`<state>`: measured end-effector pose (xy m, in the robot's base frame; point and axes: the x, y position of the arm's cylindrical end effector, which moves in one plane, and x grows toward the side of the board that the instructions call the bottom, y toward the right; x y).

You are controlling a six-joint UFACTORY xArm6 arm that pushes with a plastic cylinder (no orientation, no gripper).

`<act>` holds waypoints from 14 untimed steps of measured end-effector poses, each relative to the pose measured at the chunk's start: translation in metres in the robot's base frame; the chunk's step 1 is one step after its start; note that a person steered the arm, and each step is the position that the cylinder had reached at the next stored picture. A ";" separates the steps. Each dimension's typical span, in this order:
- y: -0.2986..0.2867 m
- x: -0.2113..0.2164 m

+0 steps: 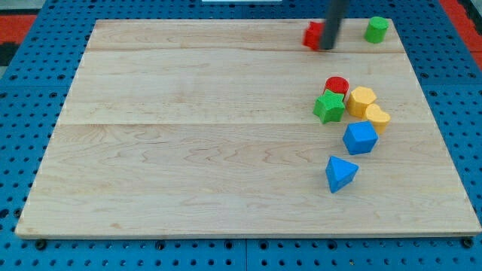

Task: Slide the red star towards the center

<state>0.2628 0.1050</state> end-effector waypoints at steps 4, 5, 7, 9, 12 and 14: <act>0.024 -0.069; -0.036 -0.054; -0.060 0.000; -0.053 -0.056; -0.030 -0.014; -0.038 0.092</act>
